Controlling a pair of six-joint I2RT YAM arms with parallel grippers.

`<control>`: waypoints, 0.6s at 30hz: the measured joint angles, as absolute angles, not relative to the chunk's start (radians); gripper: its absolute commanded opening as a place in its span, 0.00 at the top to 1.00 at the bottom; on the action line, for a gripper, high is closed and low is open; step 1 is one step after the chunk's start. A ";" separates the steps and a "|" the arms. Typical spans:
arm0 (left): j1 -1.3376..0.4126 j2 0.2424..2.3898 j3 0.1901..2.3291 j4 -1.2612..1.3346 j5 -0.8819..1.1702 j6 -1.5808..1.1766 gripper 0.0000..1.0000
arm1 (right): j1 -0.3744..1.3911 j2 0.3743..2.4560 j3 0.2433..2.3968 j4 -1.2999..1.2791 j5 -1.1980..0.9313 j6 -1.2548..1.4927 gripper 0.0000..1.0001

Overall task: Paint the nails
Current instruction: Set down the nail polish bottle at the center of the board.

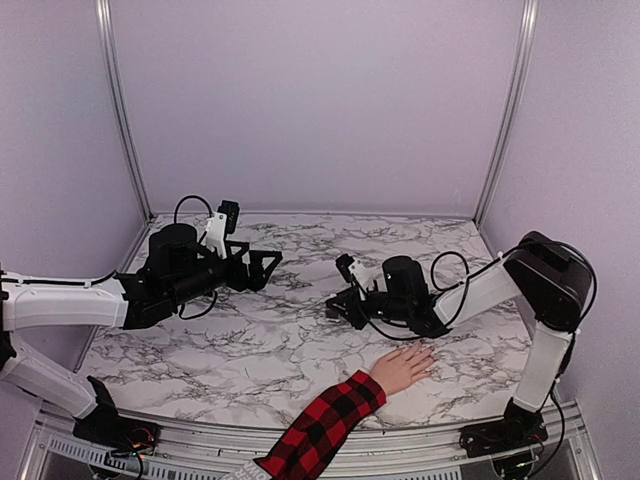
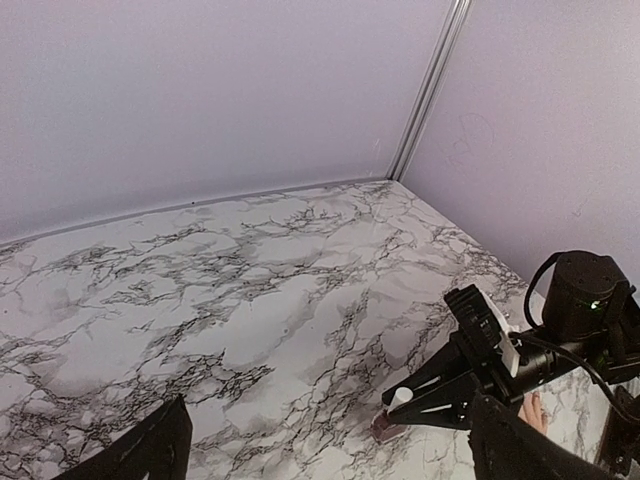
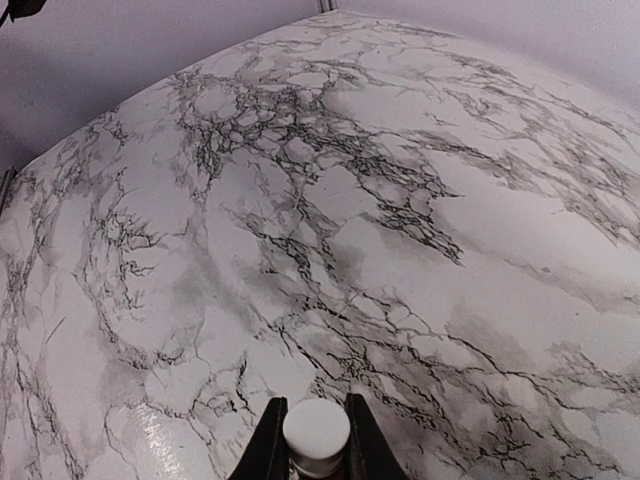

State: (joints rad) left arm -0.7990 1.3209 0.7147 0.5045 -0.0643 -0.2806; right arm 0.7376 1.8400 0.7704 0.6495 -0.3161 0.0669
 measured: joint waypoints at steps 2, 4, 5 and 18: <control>-0.798 1.321 0.715 0.506 -0.065 -0.282 0.01 | 0.744 1.869 0.782 0.674 -0.326 0.062 0.99; -0.797 1.321 0.715 0.506 -0.065 -0.284 0.01 | 0.749 1.891 0.790 0.696 -0.331 0.054 0.99; -0.797 1.321 0.715 0.507 -0.065 -0.285 0.01 | 0.752 1.899 0.792 0.704 -0.332 0.050 0.99; -0.786 1.321 0.715 0.509 -0.064 -0.284 0.01 | 0.760 1.987 0.837 0.740 -0.366 0.015 0.90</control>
State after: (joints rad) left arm -0.7856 1.3209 0.7147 0.5095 -0.0643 -0.2844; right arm 0.7597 1.9873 0.8371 0.7399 -0.3656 0.0151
